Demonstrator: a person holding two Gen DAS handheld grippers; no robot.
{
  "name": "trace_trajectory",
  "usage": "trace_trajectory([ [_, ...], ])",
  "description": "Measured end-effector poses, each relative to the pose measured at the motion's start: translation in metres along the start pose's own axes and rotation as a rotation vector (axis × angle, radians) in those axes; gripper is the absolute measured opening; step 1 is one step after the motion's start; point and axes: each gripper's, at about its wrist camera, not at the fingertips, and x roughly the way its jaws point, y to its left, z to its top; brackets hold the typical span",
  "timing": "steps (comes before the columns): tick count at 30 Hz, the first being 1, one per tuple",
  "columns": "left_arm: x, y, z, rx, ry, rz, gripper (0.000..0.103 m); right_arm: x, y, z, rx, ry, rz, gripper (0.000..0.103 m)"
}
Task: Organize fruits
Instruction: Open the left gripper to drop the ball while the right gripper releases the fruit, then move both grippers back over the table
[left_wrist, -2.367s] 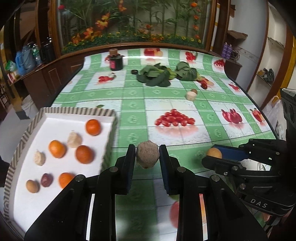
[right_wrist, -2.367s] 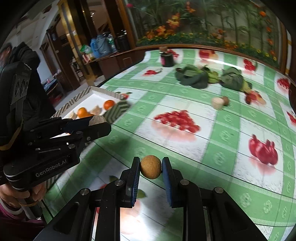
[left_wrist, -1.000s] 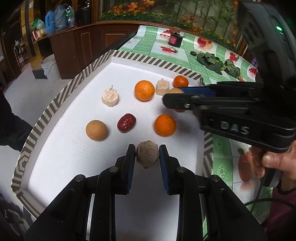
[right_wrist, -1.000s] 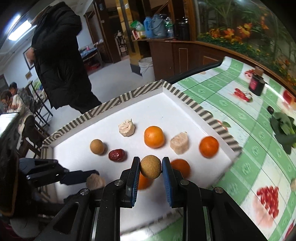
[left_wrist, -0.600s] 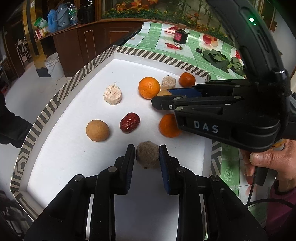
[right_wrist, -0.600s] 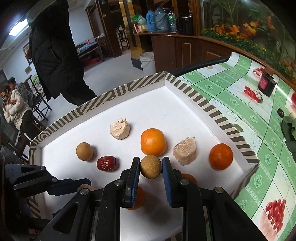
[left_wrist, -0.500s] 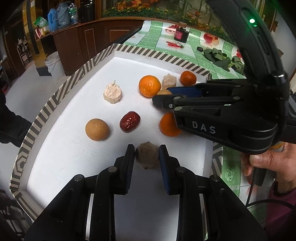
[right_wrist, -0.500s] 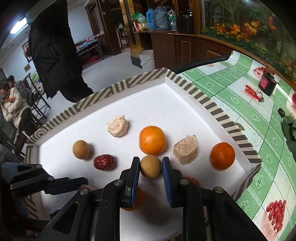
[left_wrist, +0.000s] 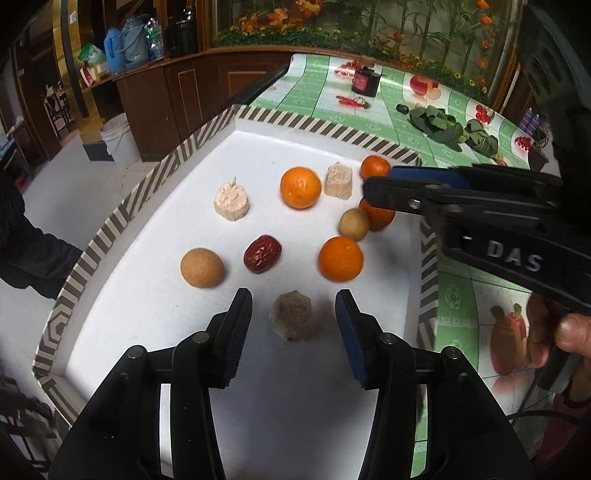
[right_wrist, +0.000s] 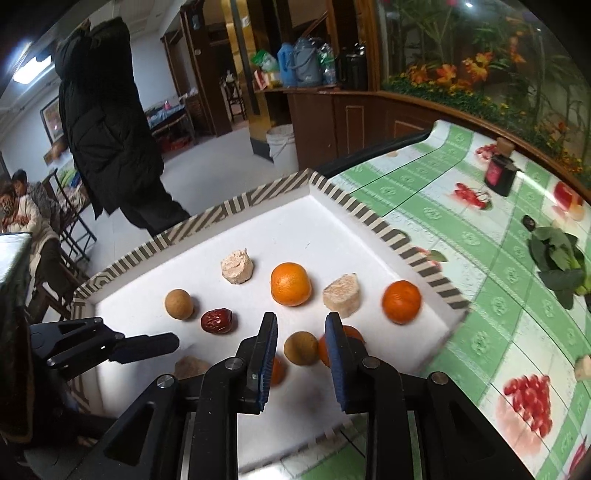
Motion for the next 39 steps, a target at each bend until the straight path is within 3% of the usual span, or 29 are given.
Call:
trace_trajectory([
  [9,-0.009,-0.023,0.004,0.029,-0.034,-0.014,0.047,-0.031,-0.022,-0.022,0.095,-0.036,-0.025,0.026],
  [21,-0.003,-0.082,0.010,0.095,-0.032,-0.095,0.047,-0.069,-0.067,-0.067,0.202,-0.044,-0.120,0.029],
  [30,0.007,-0.123,0.019,0.138,0.000,-0.149,0.052,-0.093,-0.126,-0.114,0.325,-0.014,-0.212,0.032],
  [39,0.008,-0.143,0.032,0.167,-0.026,-0.136,0.052,-0.116,-0.191,-0.138,0.419,-0.003,-0.284,0.033],
])
